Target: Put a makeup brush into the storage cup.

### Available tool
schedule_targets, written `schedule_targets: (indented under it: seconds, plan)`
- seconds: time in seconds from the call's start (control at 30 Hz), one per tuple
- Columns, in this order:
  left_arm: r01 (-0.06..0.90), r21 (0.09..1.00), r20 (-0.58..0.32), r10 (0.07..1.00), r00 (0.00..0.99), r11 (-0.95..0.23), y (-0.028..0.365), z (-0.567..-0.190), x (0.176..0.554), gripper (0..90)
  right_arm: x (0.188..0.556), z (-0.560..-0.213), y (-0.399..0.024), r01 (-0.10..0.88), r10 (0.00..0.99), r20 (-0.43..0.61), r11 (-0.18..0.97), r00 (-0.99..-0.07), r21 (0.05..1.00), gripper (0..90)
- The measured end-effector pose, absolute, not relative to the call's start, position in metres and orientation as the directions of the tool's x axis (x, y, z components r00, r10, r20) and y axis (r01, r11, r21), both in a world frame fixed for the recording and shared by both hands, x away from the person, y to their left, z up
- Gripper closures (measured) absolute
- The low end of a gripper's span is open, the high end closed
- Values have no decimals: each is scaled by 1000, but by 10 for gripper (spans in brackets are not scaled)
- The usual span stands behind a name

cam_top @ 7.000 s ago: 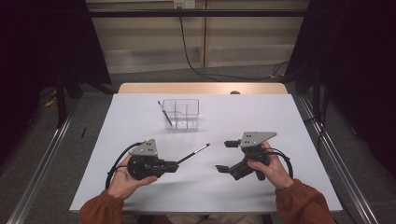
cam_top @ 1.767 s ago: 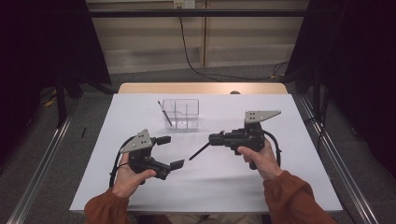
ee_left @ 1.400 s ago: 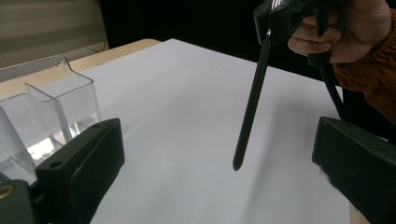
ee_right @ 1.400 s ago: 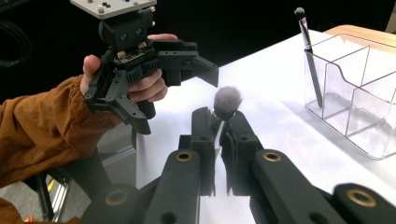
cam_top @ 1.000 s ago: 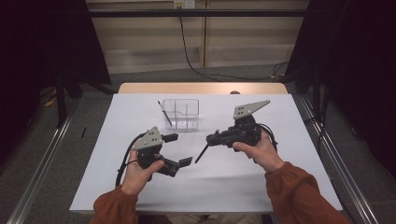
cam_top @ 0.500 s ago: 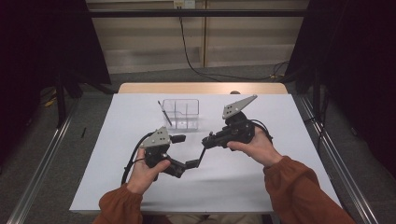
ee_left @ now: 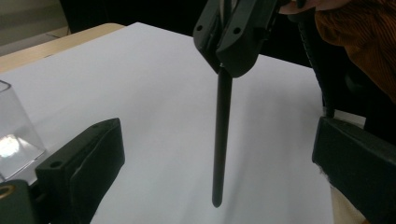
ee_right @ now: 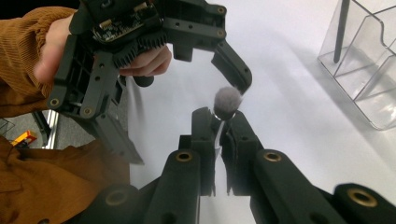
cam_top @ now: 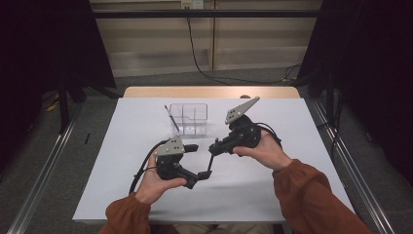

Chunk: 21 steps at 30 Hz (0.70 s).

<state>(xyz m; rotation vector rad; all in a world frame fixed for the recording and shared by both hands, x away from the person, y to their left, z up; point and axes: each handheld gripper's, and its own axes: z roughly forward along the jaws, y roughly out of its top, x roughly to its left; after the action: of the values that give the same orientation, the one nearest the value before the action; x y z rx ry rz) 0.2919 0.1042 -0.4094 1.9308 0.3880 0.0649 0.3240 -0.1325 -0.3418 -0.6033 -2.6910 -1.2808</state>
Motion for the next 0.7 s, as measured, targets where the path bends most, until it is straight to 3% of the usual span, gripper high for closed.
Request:
schedule_targets:
  seconds: [0.37, 0.7]
  plan:
    - [267, 901, -162, 307, 938, -341, 95, -413, 292, 56, 326, -341, -125, 385, 305, 245, 591, -920, 708, 838]
    - [283, 902, -171, 334, 927, -325, 92, -414, 294, 363, 326, -341, -124, 383, 309, 240, 584, -920, 716, 838]
